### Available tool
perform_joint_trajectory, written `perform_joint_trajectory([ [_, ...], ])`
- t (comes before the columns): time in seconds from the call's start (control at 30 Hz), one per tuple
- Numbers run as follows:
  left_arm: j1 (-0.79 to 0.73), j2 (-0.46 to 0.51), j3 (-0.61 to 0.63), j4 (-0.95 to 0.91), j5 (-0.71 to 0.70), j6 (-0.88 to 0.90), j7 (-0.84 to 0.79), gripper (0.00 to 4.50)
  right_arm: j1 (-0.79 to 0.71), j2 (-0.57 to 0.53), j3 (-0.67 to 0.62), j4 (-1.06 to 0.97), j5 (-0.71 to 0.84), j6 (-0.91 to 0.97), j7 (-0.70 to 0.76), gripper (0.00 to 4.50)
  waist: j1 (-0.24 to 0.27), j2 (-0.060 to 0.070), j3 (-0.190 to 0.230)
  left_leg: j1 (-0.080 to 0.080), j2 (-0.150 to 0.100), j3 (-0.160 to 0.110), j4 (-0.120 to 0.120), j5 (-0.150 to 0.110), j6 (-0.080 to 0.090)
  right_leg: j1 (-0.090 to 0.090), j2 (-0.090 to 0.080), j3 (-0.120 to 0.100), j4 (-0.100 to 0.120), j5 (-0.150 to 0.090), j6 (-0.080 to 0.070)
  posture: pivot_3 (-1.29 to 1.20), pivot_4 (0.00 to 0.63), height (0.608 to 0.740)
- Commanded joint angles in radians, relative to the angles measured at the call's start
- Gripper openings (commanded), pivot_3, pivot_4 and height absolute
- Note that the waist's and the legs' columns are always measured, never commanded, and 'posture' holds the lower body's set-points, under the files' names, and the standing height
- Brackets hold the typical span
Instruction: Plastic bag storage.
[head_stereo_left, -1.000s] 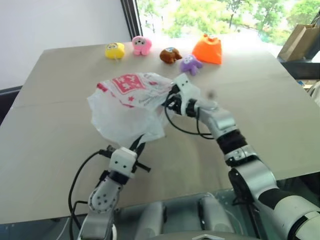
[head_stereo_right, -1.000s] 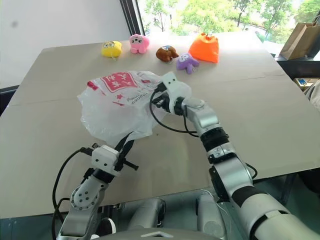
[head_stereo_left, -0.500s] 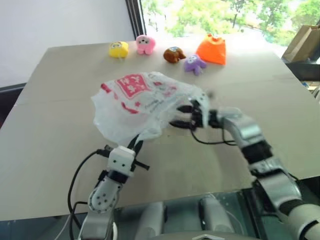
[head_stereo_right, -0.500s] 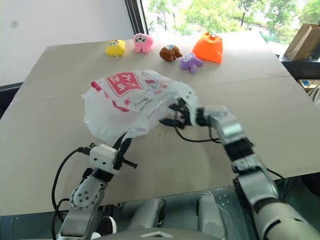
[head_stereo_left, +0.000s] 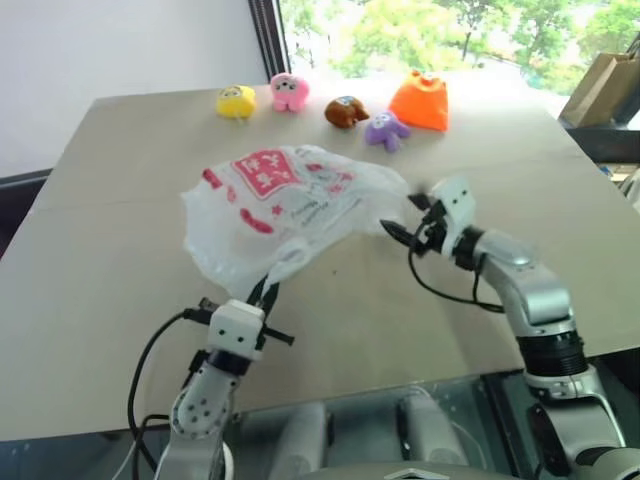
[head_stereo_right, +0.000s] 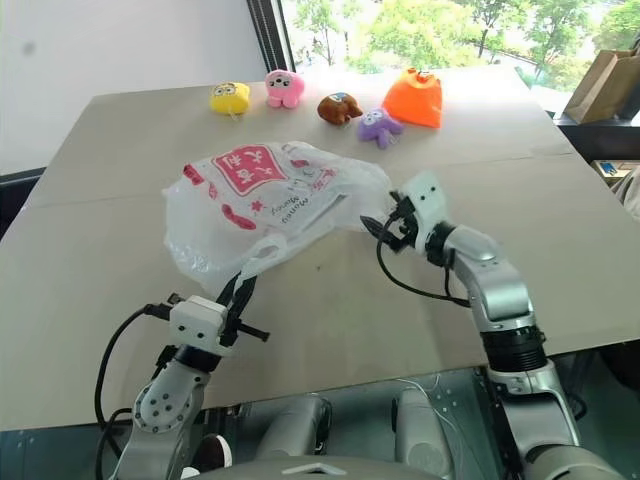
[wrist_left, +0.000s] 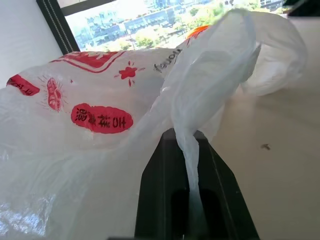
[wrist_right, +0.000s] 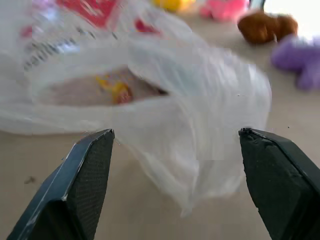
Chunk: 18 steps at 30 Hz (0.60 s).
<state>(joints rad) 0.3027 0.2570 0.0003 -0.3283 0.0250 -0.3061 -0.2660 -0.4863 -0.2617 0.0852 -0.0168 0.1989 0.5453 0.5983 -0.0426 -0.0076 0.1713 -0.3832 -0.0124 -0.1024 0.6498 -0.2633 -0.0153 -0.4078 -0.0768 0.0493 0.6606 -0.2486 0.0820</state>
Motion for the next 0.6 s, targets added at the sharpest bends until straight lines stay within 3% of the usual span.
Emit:
perform_joint_trajectory([
  [0.03, -0.014, 0.011, 0.006, -0.009, -0.003, -0.021, -0.007, 0.0, -0.057, 0.066, -0.004, 0.098, -0.02, -0.011, -0.093, 4.01, -0.002, 0.0, 0.0, 0.0, 0.0, 0.0, 0.0, 0.0, 0.0, 0.0, 0.0, 0.0, 0.0, 0.0, 0.0, 0.0, 0.15, 0.74],
  [0.2, -0.029, 0.025, 0.015, 0.009, -0.009, -0.029, -0.014, 0.0, -0.16, 0.138, -0.074, 0.298, -0.024, -0.099, -0.207, 4.01, 0.003, 0.001, 0.0, 0.0, 0.0, 0.0, 0.0, 0.0, 0.0, -0.001, 0.001, 0.001, 0.001, 0.0, 0.0, 0.0, 0.15, 0.74],
  [0.23, -0.031, 0.026, 0.017, 0.01, -0.009, -0.03, -0.014, 0.0, -0.17, 0.148, -0.092, 0.309, -0.005, -0.102, -0.209, 3.78, 0.004, 0.001, 0.0, 0.0, 0.0, 0.0, 0.0, 0.0, 0.0, -0.001, 0.001, 0.0, 0.0, 0.0, 0.0, 0.0, 0.15, 0.74],
  [0.3, -0.032, 0.026, 0.022, 0.012, -0.011, -0.032, -0.011, 0.0, -0.177, 0.143, -0.098, 0.323, -0.008, -0.119, -0.201, 3.1, 0.003, 0.001, 0.0, -0.001, 0.0, 0.0, 0.0, 0.0, 0.0, -0.001, 0.0, 0.0, 0.0, 0.0, 0.0, 0.0, 0.15, 0.74],
  [0.5, -0.032, 0.023, 0.023, 0.032, -0.012, -0.047, -0.008, 0.0, -0.155, 0.099, -0.106, 0.258, 0.026, -0.102, -0.125, 0.2, 0.001, 0.001, 0.0, -0.001, 0.0, 0.001, -0.001, 0.0, 0.0, -0.001, 0.0, 0.001, -0.002, 0.0, 0.0, 0.0, 0.15, 0.74],
  [0.6, -0.091, 0.028, 0.035, 0.044, -0.033, -0.028, -0.014, 0.0, -0.171, 0.041, -0.105, 0.186, 0.074, -0.022, -0.043, 0.03, 0.003, 0.001, 0.001, -0.001, 0.0, 0.0, -0.001, 0.0, 0.0, -0.001, 0.0, 0.001, -0.002, 0.0, 0.0, 0.0, 0.15, 0.74],
])
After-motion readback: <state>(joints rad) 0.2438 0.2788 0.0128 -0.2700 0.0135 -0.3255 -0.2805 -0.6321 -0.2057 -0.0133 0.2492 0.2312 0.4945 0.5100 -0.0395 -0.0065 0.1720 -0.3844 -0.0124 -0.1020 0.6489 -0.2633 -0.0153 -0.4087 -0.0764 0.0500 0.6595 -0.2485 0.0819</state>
